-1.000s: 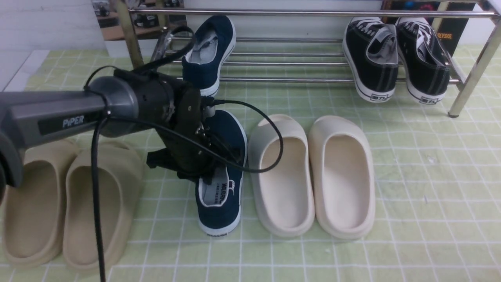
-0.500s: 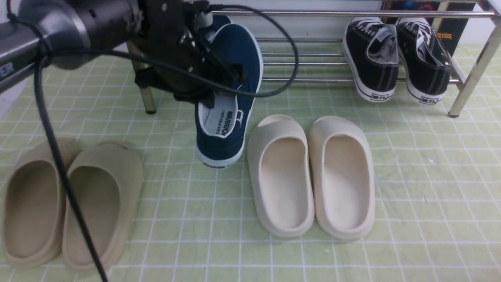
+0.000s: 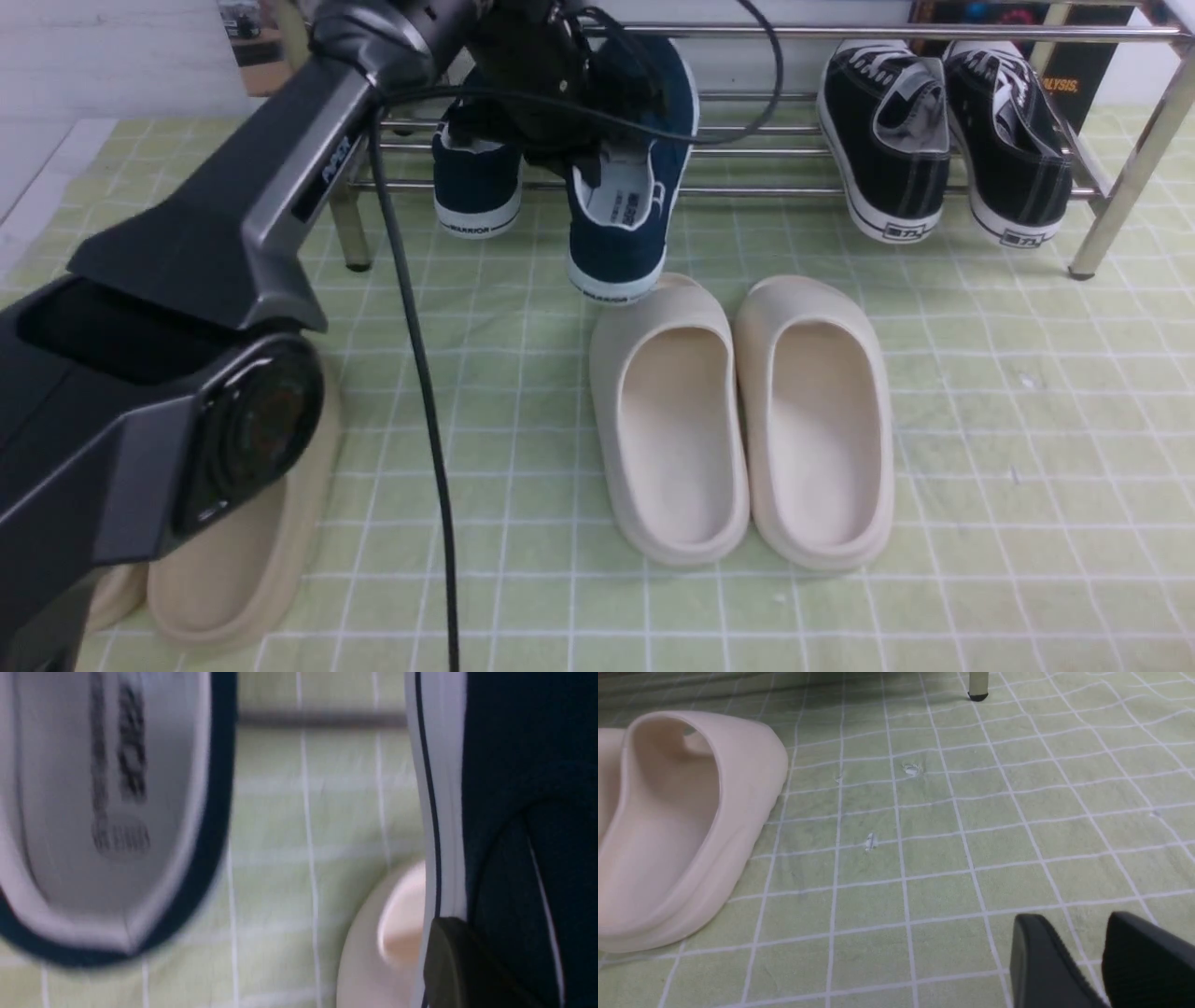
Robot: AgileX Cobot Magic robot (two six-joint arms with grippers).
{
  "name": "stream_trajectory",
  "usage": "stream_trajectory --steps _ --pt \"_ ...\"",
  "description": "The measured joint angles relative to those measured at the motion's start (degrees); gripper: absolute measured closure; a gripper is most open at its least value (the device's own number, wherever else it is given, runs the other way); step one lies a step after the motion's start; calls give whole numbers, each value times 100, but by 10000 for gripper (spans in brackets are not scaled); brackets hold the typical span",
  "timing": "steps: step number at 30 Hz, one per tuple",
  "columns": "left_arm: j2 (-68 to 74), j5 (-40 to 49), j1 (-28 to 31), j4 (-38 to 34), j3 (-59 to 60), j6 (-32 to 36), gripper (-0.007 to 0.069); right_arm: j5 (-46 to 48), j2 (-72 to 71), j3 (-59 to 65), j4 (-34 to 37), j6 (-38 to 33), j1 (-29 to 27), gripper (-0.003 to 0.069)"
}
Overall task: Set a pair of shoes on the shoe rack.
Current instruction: Use the left arm to put a shoe into the shoe rack
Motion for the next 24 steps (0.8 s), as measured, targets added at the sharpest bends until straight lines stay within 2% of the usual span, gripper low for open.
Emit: stream_trajectory --steps 3,11,15,24 --pt "284 -91 135 -70 -381 -17 621 0 0 0 0 0 0 419" --pt "619 -250 197 -200 -420 -44 621 0 0 0 0 0 0 419" --pt "628 -908 197 -207 -425 -148 621 0 0 0 0 0 0 419" --pt "715 -1555 246 -176 -425 -140 621 0 0 0 0 0 0 419"
